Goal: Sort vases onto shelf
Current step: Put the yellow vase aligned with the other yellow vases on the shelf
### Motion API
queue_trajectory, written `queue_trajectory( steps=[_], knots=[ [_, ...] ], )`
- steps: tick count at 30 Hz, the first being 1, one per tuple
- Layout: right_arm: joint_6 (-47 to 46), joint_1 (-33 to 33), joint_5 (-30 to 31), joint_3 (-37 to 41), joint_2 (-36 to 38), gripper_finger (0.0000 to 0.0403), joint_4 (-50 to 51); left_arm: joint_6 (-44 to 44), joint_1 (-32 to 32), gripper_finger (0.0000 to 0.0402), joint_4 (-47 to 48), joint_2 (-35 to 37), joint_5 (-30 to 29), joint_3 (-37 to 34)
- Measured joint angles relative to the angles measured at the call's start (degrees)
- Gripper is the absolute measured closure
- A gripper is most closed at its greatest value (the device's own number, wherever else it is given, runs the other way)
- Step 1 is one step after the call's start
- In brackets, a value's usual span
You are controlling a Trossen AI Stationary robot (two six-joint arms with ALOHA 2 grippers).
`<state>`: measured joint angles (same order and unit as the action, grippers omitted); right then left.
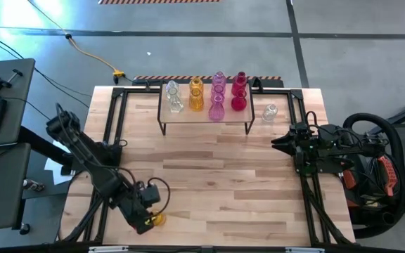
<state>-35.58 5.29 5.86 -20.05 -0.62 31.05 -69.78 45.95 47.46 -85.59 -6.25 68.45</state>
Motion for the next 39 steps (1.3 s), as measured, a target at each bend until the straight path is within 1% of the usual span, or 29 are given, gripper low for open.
queue_trajectory(
  steps=[8, 15, 25, 33, 39],
  knots=[
    [0.0, 0.0, 0.0, 0.0, 0.0, 0.0289, 0.0, 0.9, 0.0, 0.0142, -2.8, -2.0, 0.1, 0.0],
    [0.0, 0.0, 0.0, 0.0, -0.1, 0.0289, 0.0, 0.9, -0.2, 0.0142, -2.3, -3.8, 0.2, 0.0],
    [0.0, 0.0, 0.0, 0.0, -0.1, 0.0289, 0.1, 0.9, 0.3, 0.0142, -1.8, -3.9, 1.6, -0.6],
    [0.0, 0.0, 0.0, 0.0, -0.1, 0.0289, 0.1, 1.2, 0.3, 0.0142, -4.4, -3.9, 2.8, -2.2],
    [0.0, 0.0, 0.0, 0.0, -0.1, 0.0289, 0.1, 1.6, 0.3, 0.0151, -4.3, -3.9, 2.8, -2.3]
  ],
)
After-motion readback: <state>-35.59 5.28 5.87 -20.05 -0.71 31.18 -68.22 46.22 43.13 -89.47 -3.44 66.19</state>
